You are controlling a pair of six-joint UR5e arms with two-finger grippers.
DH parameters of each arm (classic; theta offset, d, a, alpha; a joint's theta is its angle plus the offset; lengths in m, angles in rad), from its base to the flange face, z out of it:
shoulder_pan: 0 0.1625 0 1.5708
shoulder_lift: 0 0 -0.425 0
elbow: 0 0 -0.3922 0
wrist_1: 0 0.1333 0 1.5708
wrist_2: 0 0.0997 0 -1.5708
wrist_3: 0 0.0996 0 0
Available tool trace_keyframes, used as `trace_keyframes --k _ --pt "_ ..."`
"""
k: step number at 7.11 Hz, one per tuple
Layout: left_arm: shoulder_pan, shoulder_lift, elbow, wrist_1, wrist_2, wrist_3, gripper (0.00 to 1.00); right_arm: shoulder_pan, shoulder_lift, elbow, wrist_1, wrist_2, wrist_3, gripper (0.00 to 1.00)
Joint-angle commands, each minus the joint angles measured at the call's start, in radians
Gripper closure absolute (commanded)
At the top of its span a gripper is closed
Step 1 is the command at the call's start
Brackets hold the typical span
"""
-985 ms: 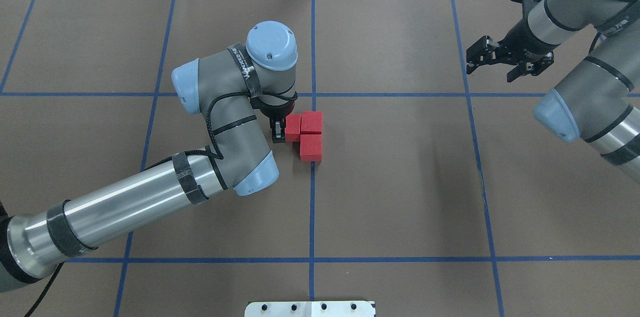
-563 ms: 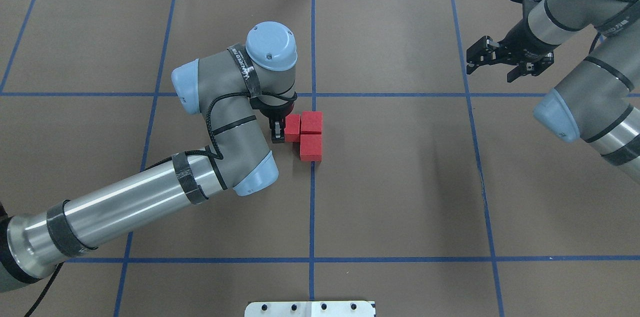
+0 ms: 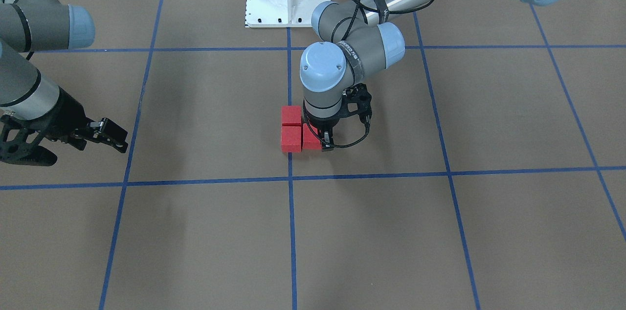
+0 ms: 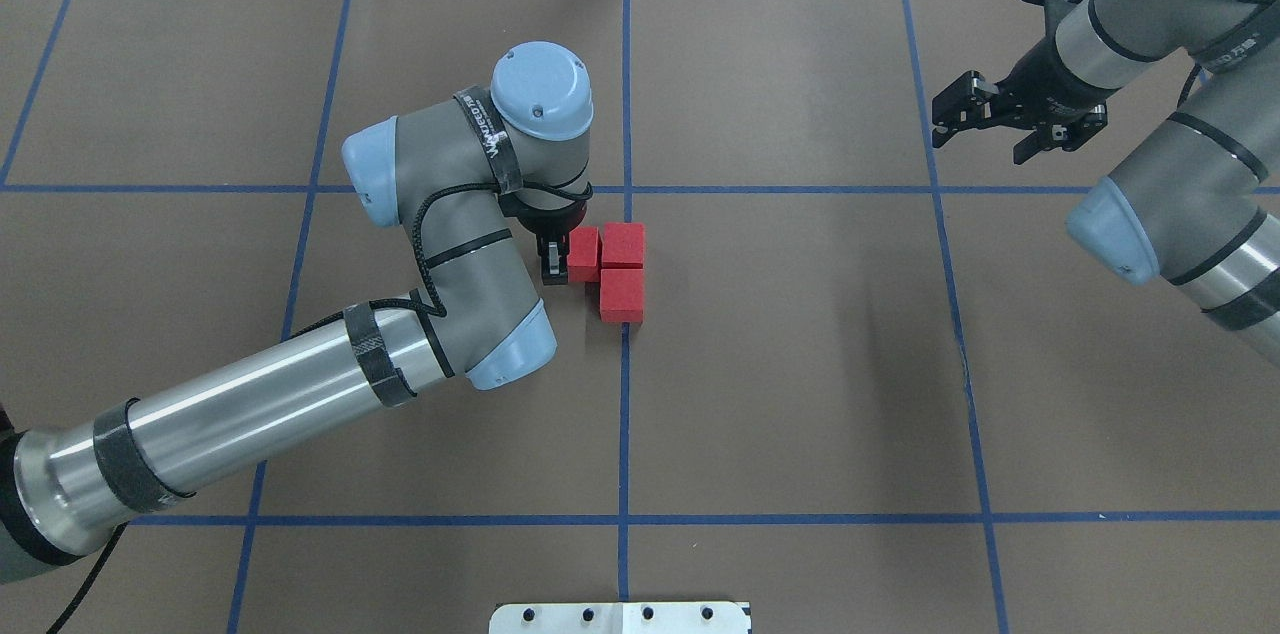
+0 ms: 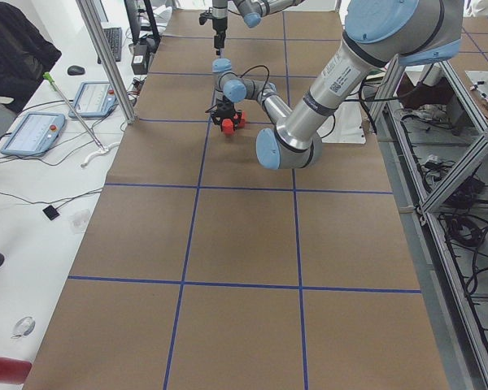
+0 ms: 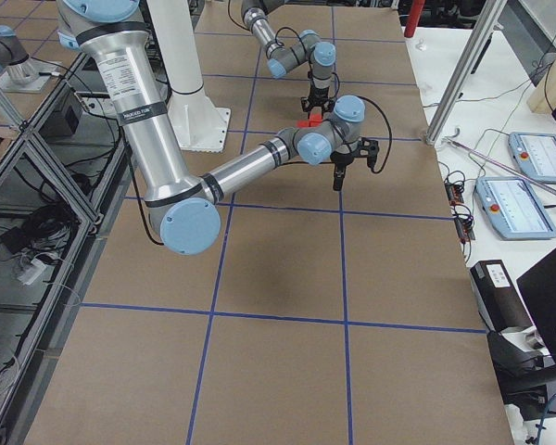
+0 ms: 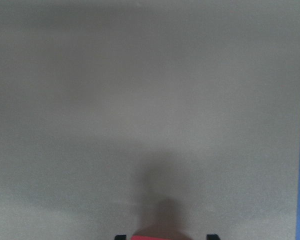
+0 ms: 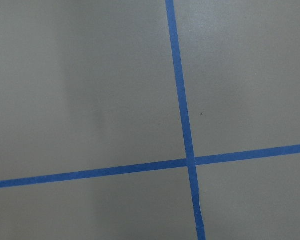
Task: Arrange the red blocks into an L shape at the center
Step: 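Lower the cube beside the farther cube of the column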
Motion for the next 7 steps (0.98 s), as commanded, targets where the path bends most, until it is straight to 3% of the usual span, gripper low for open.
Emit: trace_keyframes --k 1,7 --pt "-0.004 -0.001 0.000 0.000 0.000 0.000 1.00 0.000 0.000 0.000 0.000 0.000 0.000 0.01" --pt "-0.004 -0.010 0.000 0.001 0.003 -0.021 1.00 0.000 0.000 0.000 0.000 0.000 0.000 0.01"
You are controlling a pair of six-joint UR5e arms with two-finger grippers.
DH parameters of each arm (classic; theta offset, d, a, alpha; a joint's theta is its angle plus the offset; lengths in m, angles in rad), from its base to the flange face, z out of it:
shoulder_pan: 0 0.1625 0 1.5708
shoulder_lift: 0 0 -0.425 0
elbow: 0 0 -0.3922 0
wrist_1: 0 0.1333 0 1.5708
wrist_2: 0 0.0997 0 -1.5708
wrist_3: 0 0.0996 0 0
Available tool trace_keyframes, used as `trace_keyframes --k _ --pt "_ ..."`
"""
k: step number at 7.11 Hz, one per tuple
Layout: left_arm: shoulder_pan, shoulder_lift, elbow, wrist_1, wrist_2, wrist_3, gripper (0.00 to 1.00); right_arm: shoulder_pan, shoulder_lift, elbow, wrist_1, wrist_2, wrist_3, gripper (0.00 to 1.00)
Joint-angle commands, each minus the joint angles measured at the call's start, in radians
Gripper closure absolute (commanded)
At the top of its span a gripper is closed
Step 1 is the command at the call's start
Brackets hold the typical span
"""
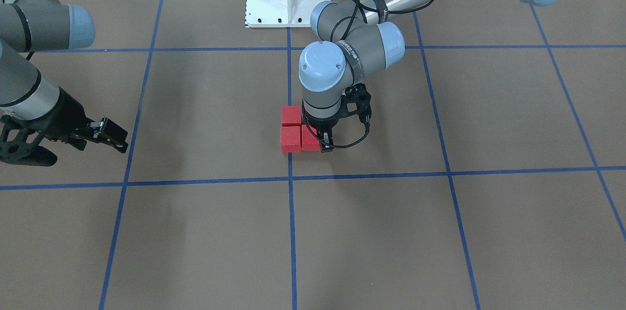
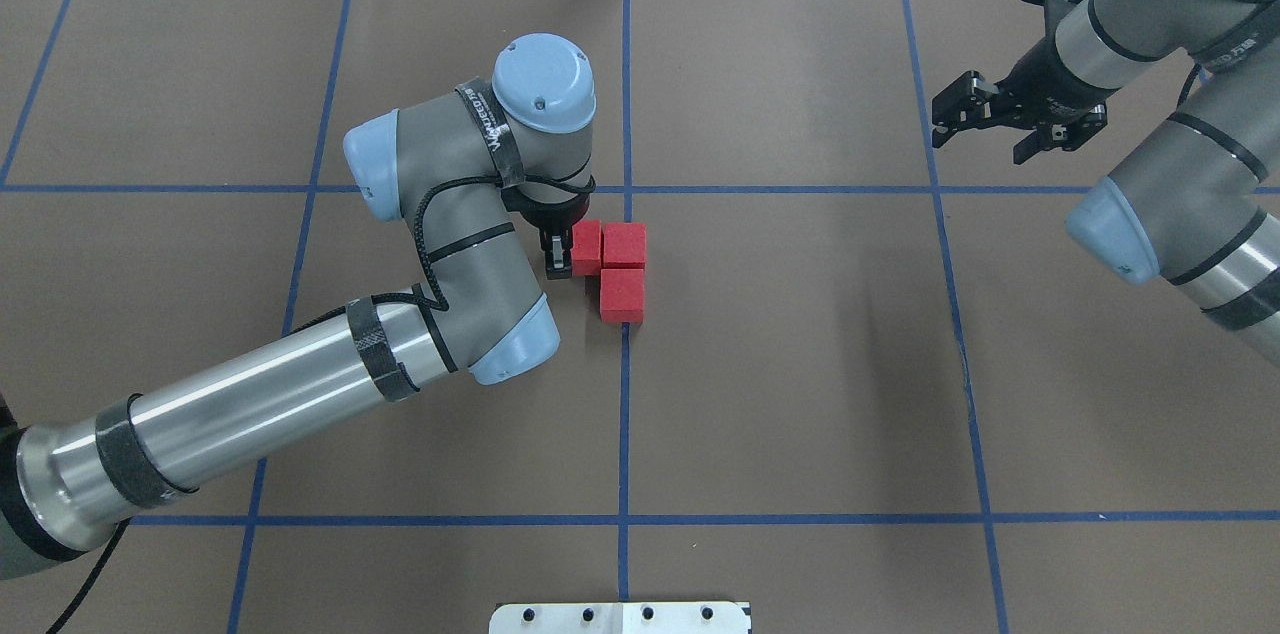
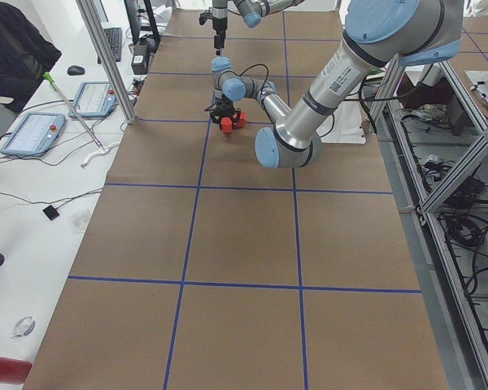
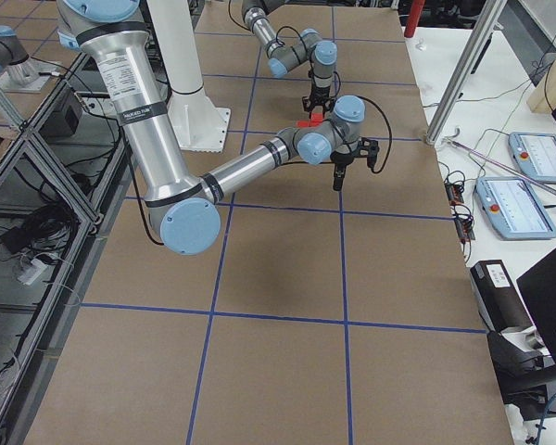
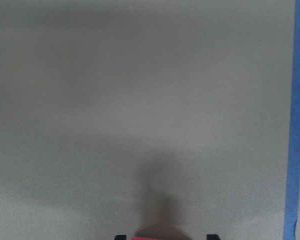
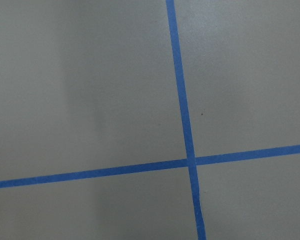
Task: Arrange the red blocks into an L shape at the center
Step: 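Lower the cube beside the farther cube of the column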
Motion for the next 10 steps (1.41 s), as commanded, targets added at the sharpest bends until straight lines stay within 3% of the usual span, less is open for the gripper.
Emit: trace_keyframes --k 1,2,3,4,10 --pt "0.000 -0.001 0.000 0.000 0.007 -0.001 1.00 0.000 0.000 0.000 0.000 -0.002 0.000 0.01" --pt "0.000 -0.001 0.000 0.000 0.007 -0.001 0.99 0.000 0.000 0.000 0.000 -0.002 0.000 0.01" --pt "0.002 -0.001 -0.002 -0.001 0.007 0.008 0.06 0.000 0.000 0.000 0.000 -0.002 0.000 0.01" --pt "0.003 -0.001 -0.002 -0.003 0.007 0.010 0.00 0.000 0.000 0.000 0.000 -0.002 0.000 0.01" --pt "-0.011 0.012 -0.009 0.014 0.007 0.030 0.00 0.000 0.000 0.000 0.000 -0.014 0.000 0.01"
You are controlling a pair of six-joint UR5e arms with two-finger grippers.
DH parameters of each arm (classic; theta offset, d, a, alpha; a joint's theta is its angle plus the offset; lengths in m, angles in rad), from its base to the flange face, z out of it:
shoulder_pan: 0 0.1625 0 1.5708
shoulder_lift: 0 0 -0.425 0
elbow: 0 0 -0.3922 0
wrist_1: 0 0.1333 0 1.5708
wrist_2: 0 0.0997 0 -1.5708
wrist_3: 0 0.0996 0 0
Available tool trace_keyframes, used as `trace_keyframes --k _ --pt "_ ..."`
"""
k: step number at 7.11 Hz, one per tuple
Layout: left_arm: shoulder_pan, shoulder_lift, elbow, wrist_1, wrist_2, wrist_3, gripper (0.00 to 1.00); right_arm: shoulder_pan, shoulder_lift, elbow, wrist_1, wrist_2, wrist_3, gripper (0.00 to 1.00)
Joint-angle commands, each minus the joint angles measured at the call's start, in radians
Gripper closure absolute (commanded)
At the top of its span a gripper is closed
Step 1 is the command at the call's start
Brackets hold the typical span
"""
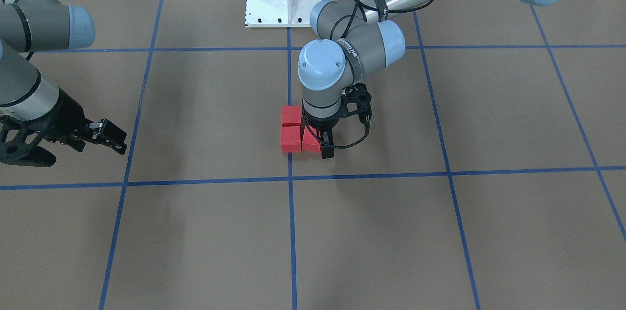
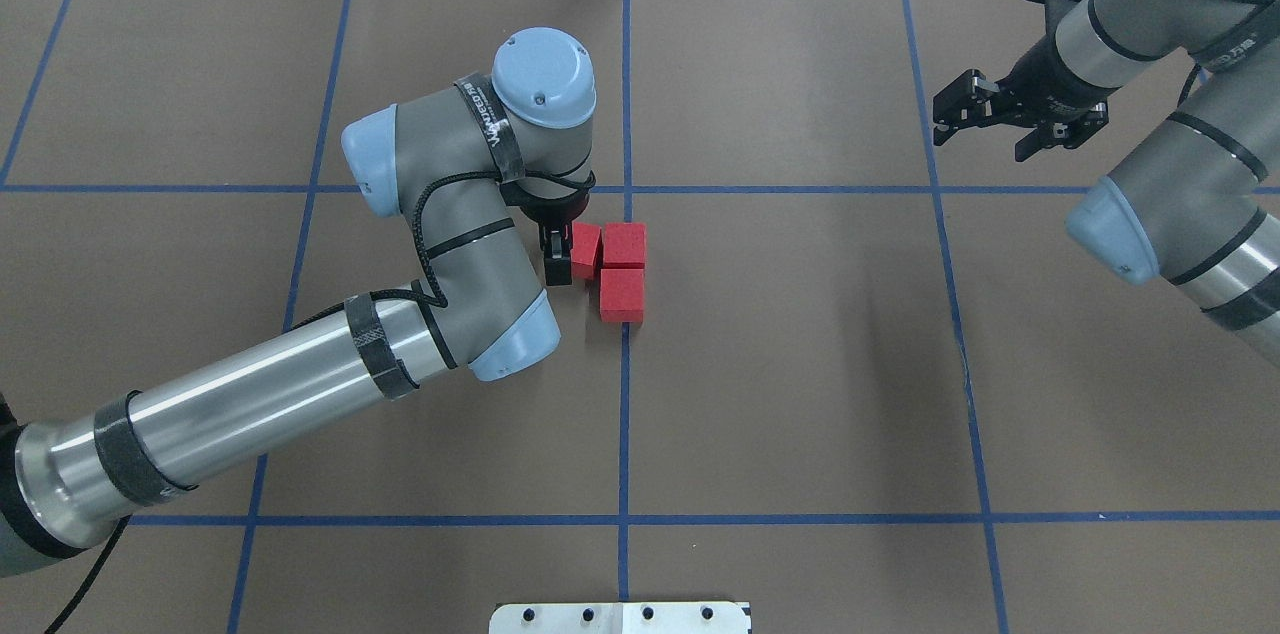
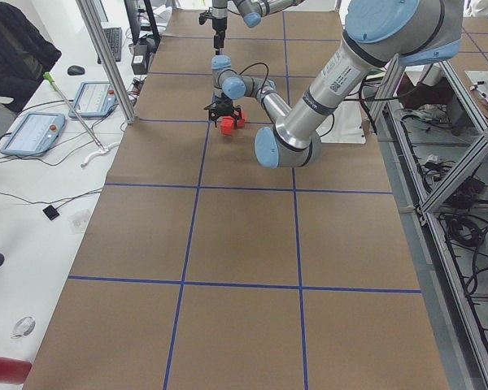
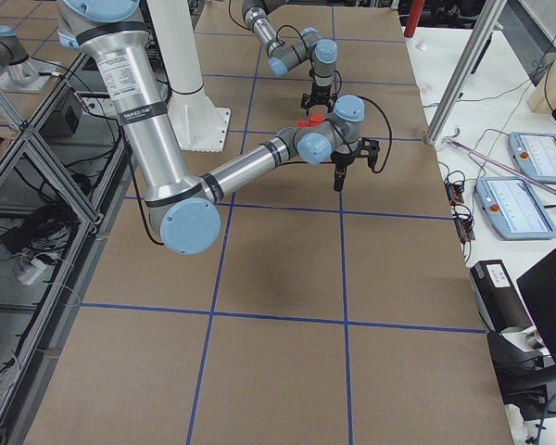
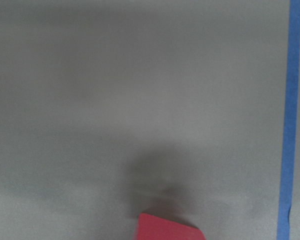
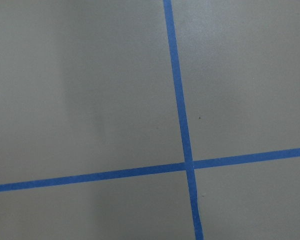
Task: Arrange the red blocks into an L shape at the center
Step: 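Lower the cube beside the farther cube of the column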
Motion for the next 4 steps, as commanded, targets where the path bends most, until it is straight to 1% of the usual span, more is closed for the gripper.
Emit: trace_keyframes --k 1,4 --pt "0.005 0.011 -0.002 0.006 -0.002 0.026 0.00 0.000 0.000 0.000 0.000 0.000 0.000 0.01" --pt "0.014 0.020 -0.028 0.054 -0.007 0.028 0.00 0.000 0.000 0.000 0.000 0.000 0.000 0.01"
